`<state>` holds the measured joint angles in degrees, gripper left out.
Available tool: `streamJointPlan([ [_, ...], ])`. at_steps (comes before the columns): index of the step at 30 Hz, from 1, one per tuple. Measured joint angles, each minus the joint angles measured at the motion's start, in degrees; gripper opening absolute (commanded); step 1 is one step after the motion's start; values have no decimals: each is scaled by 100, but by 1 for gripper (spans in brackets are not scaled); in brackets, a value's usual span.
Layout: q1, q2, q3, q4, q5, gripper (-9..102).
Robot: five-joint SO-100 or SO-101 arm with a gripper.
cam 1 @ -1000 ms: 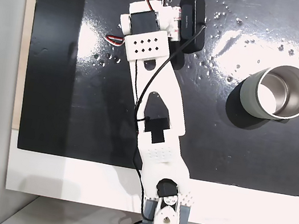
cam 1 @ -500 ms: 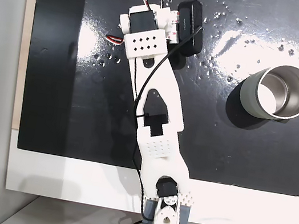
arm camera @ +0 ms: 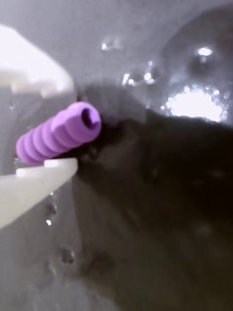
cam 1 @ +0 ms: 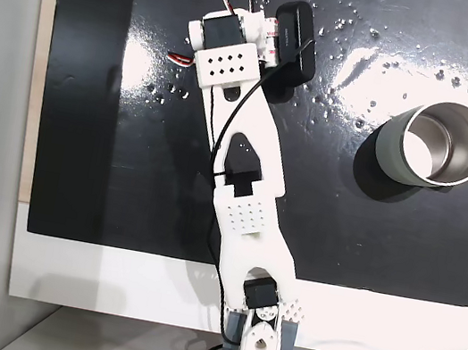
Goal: Grasp a pengrip and put it in the cup.
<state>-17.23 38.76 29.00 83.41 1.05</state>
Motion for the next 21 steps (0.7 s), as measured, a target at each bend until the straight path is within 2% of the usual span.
streamJointPlan([
  [13, -9, 62, -141, 264, 9, 0],
  [21, -35, 1600, 229, 264, 149, 0],
])
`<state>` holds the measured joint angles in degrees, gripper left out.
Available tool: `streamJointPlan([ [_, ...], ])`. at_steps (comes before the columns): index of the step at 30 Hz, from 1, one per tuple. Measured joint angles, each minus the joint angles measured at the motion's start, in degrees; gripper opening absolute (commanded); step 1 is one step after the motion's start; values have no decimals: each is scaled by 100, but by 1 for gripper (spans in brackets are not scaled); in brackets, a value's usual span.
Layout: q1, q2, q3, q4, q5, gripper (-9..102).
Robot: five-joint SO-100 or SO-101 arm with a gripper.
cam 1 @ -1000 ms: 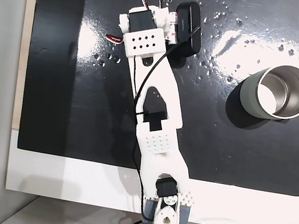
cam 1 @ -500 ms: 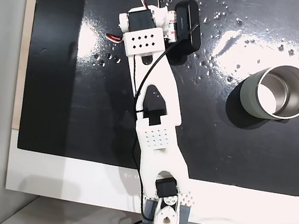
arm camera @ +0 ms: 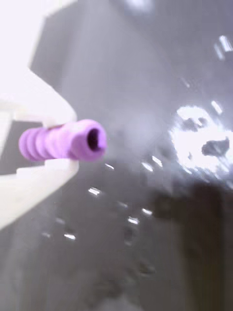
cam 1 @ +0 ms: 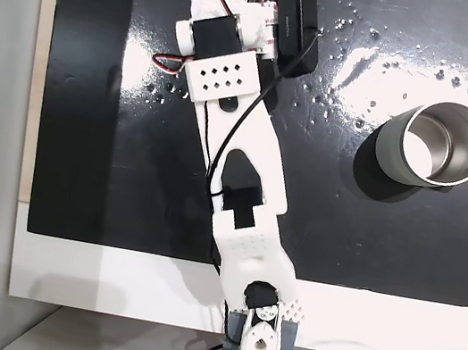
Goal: Grasp a pengrip and put it in the cup.
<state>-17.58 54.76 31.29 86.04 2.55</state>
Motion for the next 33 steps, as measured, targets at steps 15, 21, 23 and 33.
streamJointPlan([
  [15, 1758, 1371, -369, 826, -141, 0],
  [21, 2979, 1441, -1187, 1564, -721, 0],
  [23, 3296, 1591, -1248, 1626, -967, 0],
  [33, 4702, 2329, -1037, 1661, -2153, 0],
])
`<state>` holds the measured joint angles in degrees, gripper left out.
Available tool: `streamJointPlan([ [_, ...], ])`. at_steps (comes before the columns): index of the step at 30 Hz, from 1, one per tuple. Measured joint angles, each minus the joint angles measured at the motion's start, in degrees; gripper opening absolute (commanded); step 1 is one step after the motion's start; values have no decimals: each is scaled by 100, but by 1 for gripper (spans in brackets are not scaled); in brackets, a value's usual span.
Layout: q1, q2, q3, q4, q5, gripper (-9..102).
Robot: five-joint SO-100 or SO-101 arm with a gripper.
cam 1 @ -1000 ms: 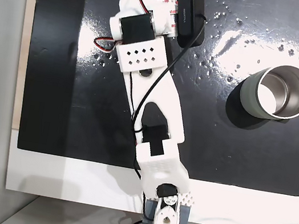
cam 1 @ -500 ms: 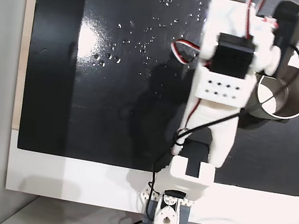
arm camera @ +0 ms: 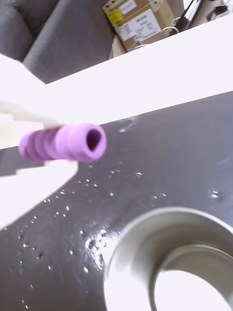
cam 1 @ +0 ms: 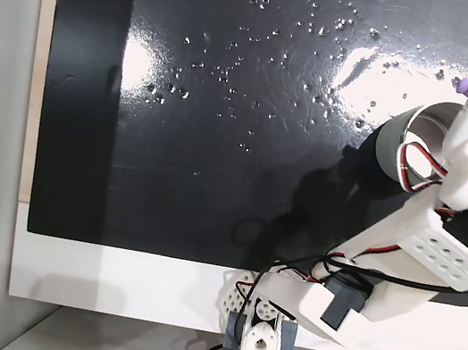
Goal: Grasp a pengrip and put it in the cup.
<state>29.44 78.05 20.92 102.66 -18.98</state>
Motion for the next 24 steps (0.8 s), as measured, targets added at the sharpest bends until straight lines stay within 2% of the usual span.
streamJointPlan([
  [7, 510, 9, 519, 0, -527, 0],
  [24, 571, 0, 2417, 0, -1758, 0],
])
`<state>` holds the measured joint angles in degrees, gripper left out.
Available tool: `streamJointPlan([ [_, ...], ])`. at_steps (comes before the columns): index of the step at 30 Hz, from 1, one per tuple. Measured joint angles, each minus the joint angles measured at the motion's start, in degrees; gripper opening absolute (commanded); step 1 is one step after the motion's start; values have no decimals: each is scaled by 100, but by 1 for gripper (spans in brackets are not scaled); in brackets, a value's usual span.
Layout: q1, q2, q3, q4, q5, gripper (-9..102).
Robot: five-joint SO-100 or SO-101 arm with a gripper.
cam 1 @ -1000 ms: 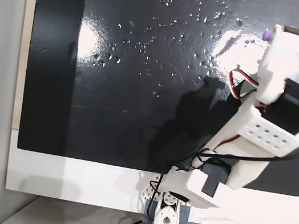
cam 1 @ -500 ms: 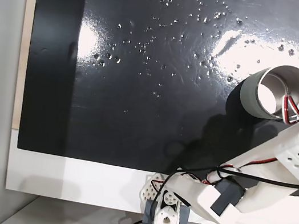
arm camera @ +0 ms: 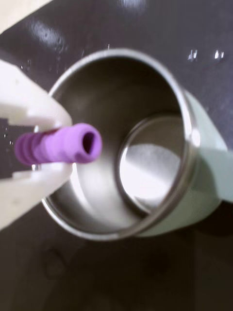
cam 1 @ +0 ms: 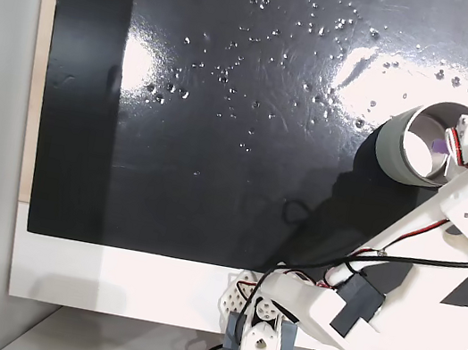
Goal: Grasp a pengrip and put it in the cup.
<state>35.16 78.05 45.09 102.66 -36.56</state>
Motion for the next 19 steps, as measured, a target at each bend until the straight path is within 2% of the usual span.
streamJointPlan([
  [5, 53, 0, 246, 0, -97, 1],
  [8, 62, 0, 246, 0, -97, 16],
  [10, 35, 0, 255, 0, -97, 21],
  [19, 35, 0, 255, 0, -53, 21],
])
